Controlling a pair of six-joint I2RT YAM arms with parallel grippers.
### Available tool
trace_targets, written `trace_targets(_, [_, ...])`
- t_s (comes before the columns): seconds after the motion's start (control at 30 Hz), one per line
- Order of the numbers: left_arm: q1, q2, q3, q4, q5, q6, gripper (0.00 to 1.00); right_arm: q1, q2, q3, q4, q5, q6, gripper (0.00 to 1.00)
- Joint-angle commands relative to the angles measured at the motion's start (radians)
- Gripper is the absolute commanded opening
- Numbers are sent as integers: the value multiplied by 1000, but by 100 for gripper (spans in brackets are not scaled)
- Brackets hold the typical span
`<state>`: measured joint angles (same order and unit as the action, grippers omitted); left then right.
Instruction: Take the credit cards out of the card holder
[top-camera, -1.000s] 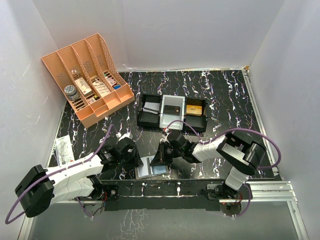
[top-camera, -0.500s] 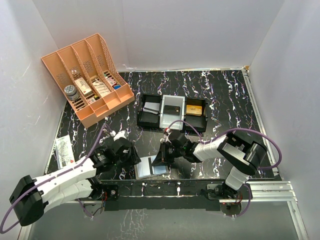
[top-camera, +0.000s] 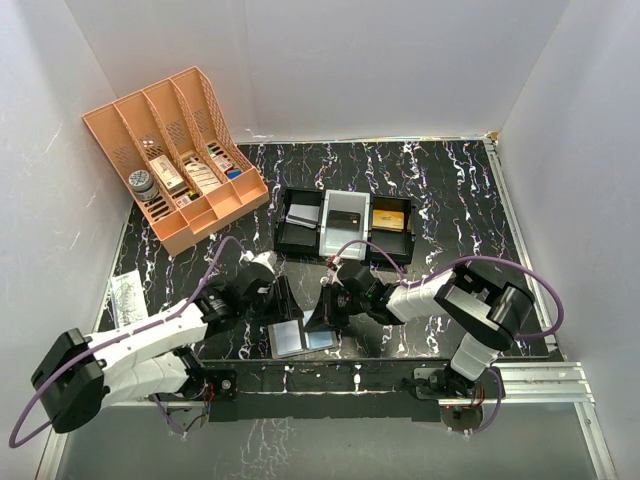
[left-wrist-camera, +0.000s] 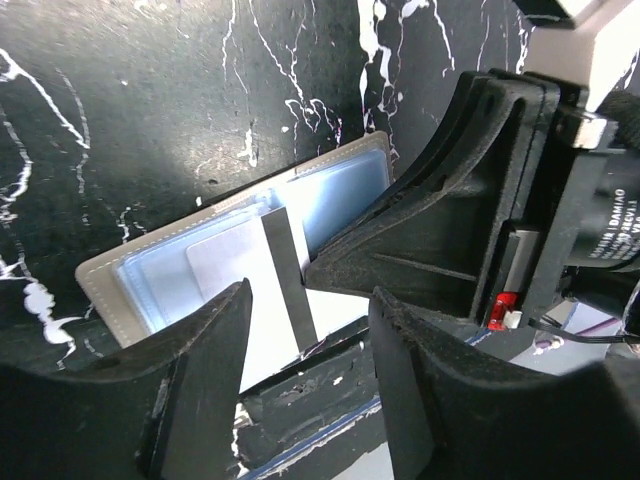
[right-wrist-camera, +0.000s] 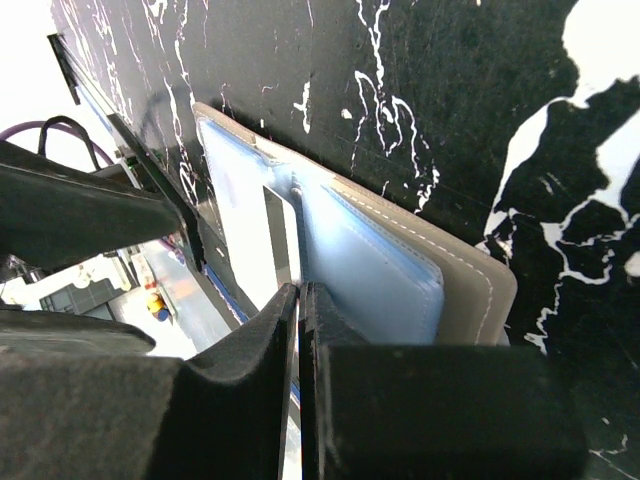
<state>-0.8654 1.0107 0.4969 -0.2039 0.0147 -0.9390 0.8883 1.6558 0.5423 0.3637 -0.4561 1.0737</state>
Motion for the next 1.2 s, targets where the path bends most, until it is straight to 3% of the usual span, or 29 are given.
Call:
trace_targets(0.0, [-3, 60, -11, 82, 89, -8, 47, -9, -12, 25, 1, 9, -23, 4])
trace_targets(0.23, [-8, 126, -49, 50, 80, -8, 40, -11, -14, 33, -16, 11, -27, 4])
trace_targets(0.87, [-7, 84, -85, -31, 43, 20, 39, -13, -61, 37, -83, 26, -51, 4])
trace_targets(1.17, [-8, 59, -87, -7, 50, 16, 40, -8, -32, 81, -95, -16, -101, 21])
